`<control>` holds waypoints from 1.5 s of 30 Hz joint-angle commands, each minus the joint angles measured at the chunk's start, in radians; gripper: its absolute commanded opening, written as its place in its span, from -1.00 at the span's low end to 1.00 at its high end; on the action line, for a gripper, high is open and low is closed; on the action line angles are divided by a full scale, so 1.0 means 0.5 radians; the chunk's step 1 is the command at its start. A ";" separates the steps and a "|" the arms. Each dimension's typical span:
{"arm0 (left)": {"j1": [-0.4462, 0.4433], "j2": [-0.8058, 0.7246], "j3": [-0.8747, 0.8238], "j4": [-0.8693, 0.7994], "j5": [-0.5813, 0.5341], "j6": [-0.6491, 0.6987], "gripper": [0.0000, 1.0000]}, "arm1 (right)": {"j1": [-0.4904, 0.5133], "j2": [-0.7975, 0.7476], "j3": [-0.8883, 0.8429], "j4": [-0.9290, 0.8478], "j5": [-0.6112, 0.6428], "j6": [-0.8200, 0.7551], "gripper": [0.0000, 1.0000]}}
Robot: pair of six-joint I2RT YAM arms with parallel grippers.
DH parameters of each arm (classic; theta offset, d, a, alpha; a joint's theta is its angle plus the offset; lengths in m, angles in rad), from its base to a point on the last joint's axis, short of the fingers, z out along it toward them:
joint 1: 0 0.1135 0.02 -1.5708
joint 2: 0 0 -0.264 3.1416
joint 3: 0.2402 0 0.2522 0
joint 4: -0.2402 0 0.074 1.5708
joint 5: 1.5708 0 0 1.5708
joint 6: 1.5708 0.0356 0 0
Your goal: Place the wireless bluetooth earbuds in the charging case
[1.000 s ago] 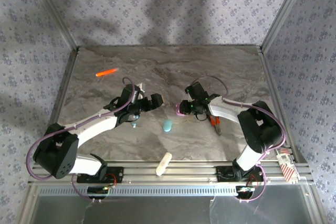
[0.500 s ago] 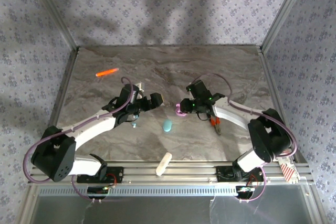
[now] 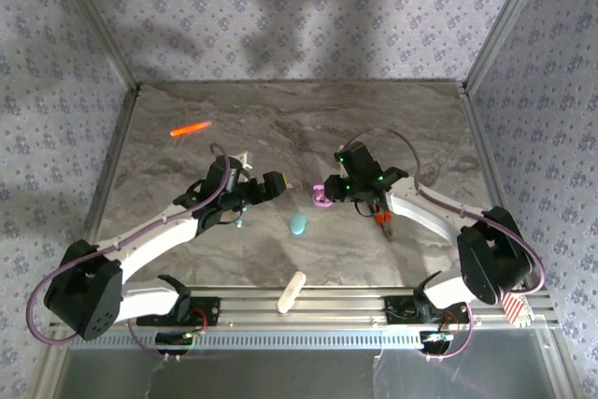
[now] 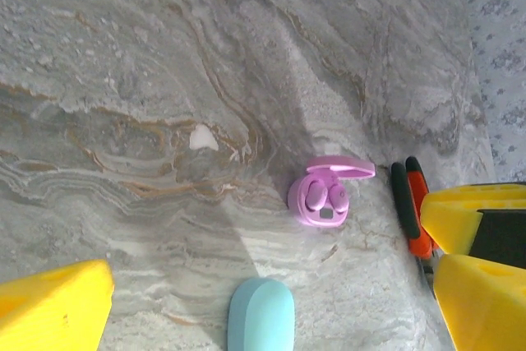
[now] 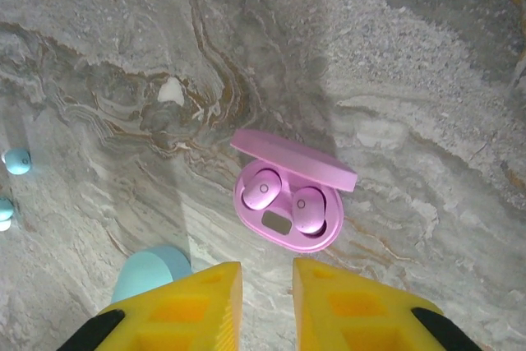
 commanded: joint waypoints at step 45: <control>-0.072 1.030 0.458 0.189 0.746 0.051 -0.97 | -0.433 0.645 0.784 -0.475 -0.448 -0.260 -0.24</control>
